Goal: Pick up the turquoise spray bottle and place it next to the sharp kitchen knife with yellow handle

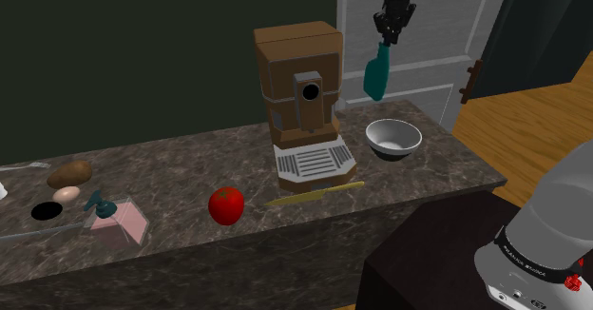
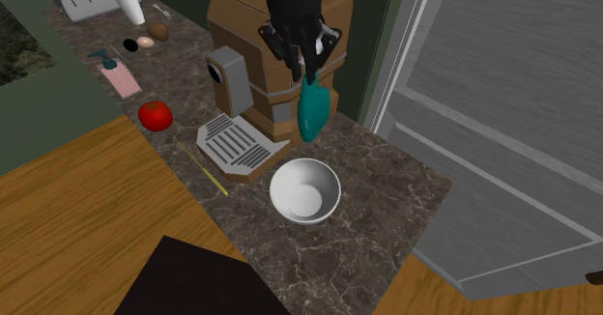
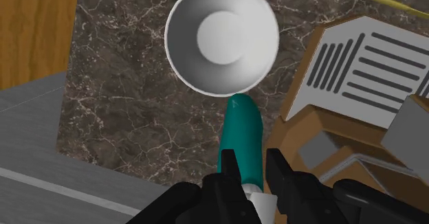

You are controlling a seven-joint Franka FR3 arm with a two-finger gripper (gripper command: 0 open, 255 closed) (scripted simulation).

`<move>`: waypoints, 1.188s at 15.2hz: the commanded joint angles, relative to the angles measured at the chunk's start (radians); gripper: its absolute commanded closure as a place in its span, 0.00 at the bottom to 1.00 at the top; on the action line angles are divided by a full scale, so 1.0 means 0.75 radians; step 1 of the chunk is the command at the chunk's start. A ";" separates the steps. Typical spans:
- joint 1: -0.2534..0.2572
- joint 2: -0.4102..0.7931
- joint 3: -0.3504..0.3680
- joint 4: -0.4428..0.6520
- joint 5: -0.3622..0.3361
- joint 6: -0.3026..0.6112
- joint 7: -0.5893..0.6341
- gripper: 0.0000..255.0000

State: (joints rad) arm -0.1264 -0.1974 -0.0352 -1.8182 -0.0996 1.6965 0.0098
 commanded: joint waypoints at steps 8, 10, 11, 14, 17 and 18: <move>0.058 -0.271 0.106 -0.053 0.022 -0.234 0.140 1.00; 0.071 -0.320 0.133 -0.046 0.032 -0.292 0.173 1.00; 0.077 -0.342 0.146 -0.040 0.038 -0.322 0.190 1.00; 0.094 -0.401 0.189 -0.012 0.059 -0.413 0.241 1.00; 0.104 -0.437 0.212 -0.018 0.072 -0.444 0.270 1.00; 0.104 -0.448 0.212 -0.046 0.073 -0.427 0.271 1.00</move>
State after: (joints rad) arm -0.0491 -0.5255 0.1217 -1.8382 -0.0464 1.3704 0.2098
